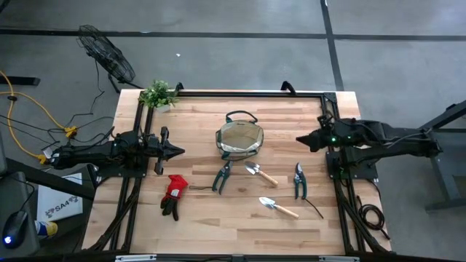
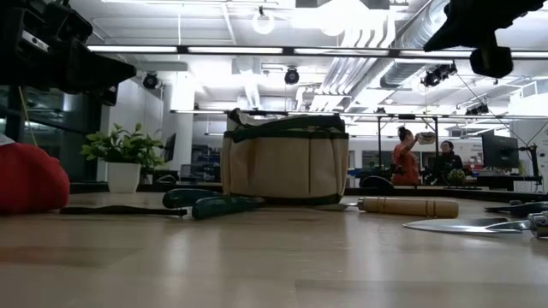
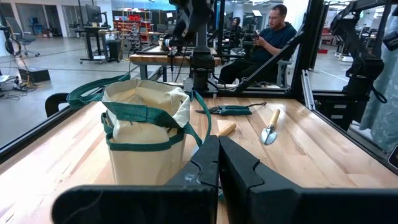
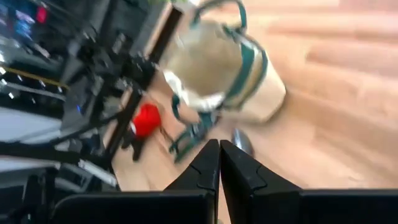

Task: Pick & Place Garden tools in Gardening bag
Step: Put the right green shears into the gardening bag

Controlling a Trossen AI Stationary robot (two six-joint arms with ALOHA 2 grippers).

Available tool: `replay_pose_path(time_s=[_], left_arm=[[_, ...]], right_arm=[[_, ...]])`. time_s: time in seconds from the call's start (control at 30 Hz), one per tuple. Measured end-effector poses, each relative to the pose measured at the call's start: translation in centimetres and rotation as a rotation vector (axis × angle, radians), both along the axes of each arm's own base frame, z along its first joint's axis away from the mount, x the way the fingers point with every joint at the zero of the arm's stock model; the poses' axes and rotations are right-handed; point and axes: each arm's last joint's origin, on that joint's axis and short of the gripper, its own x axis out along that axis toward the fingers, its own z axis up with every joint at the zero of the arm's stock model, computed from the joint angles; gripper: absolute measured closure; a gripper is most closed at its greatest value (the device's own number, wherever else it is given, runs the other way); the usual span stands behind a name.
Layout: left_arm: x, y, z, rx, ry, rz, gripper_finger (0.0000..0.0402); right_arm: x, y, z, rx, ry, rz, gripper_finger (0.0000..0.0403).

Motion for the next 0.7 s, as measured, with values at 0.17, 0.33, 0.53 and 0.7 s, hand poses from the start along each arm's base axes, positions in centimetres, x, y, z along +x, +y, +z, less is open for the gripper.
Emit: replay_pose_path(time_s=[0.17,0.33,0.53,0.7], left_arm=[[0.0,0.0,0.0,0.000,0.000,0.000,0.0401],[0.0,0.0,0.0,0.000,0.000,0.000,0.0401],[0.0,0.0,0.0,0.000,0.000,0.000,0.0401],[0.0,0.0,0.0,0.000,0.000,0.000,0.0401]], right_arm=[[0.5,0.4,-1.0,0.107,0.104,0.066,0.0399],[0.8,0.9,-2.0,0.202,0.226,0.105,0.0399],[0.8,1.4,-3.2,0.298,0.374,0.125,0.0399],[0.8,1.7,-3.5,0.342,0.428,0.152,0.0399]])
